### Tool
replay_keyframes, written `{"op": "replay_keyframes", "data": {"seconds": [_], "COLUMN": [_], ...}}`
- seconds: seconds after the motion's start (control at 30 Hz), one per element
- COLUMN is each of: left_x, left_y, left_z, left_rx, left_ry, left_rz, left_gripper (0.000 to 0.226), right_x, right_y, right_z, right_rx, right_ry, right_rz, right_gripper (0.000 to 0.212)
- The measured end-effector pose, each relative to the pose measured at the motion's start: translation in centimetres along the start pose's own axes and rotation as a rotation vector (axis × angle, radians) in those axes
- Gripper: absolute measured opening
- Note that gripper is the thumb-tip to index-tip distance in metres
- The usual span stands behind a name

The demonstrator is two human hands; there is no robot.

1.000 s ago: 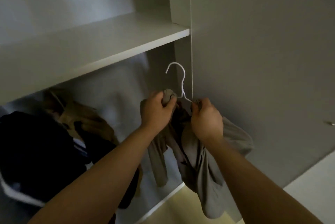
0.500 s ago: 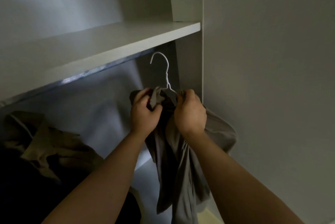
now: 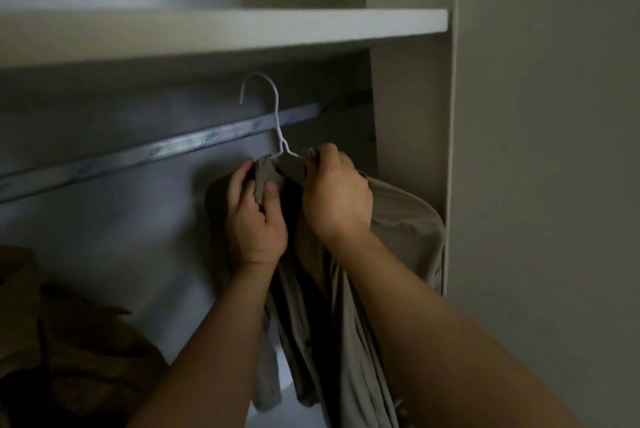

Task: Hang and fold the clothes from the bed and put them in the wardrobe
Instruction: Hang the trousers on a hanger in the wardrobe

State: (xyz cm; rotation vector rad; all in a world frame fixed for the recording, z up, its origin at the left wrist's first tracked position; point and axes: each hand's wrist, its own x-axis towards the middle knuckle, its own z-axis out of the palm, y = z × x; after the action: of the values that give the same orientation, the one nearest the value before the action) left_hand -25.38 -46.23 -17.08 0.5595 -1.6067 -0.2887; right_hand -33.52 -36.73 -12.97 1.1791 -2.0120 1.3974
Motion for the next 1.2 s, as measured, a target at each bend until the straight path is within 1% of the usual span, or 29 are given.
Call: {"op": "replay_keyframes", "data": {"seconds": [0.07, 0.2, 0.33, 0.4, 0.47, 0.53, 0.67, 0.77, 0.87, 0.93, 1.0, 1.07, 1.13, 1.2], "left_x": [0.3, -0.5, -1.0, -0.6, -0.4, -0.6, -2.4, -3.9, -5.5, -6.8, -7.9, -8.5, -9.1, -10.3], "left_y": [-1.8, -5.2, -8.3, -9.0, -9.3, -9.7, -11.5, -12.7, -13.7, -14.1, -14.3, -14.3, -14.6, -15.3], "left_z": [0.1, 0.5, 0.4, 0.1, -0.2, -0.5, -0.5, -0.2, -0.3, -0.4, -0.8, -1.1, -1.4, -1.5], "left_rx": [-0.004, 0.014, 0.071, 0.105, 0.157, 0.208, 0.272, 0.242, 0.142, 0.081, 0.018, -0.025, -0.043, -0.065], "left_ry": [0.022, -0.046, -0.060, -0.078, -0.104, -0.128, -0.192, -0.226, -0.179, -0.175, -0.189, -0.191, -0.157, -0.123], "left_rz": [0.033, 0.048, 0.093, 0.110, 0.126, 0.135, 0.119, 0.150, 0.167, 0.195, 0.208, 0.203, 0.198, 0.190], "left_gripper": [0.047, 0.047, 0.052, 0.058, 0.062, 0.062, 0.061, 0.065, 0.069, 0.077, 0.081, 0.081, 0.075, 0.068], "right_x": [0.5, 0.3, -0.1, 0.1, 0.2, -0.1, -1.3, -1.7, -2.7, -4.0, -5.6, -7.2, -8.9, -11.1], "right_y": [0.3, 1.1, 1.4, 0.9, 0.2, -0.1, 1.3, 2.4, 3.0, 3.3, 3.6, 4.2, 4.9, 6.0], "right_z": [1.6, 4.7, 6.5, 6.9, 7.2, 7.9, 10.1, 10.7, 10.9, 11.0, 11.2, 11.2, 11.2, 11.5], "right_rx": [-0.003, -0.004, -0.008, -0.026, -0.058, -0.077, -0.120, -0.118, -0.192, -0.278, -0.351, -0.368, -0.344, -0.296], "right_ry": [0.002, 0.000, 0.114, 0.135, 0.117, 0.092, 0.047, 0.068, 0.108, 0.124, 0.133, 0.169, 0.229, 0.299], "right_rz": [-0.021, -0.025, -0.090, -0.126, -0.151, -0.158, -0.162, -0.170, -0.230, -0.260, -0.237, -0.204, -0.221, -0.244], "right_gripper": [0.014, 0.011, 0.011, 0.011, 0.013, 0.009, 0.008, 0.018, 0.035, 0.054, 0.078, 0.092, 0.093, 0.080]}}
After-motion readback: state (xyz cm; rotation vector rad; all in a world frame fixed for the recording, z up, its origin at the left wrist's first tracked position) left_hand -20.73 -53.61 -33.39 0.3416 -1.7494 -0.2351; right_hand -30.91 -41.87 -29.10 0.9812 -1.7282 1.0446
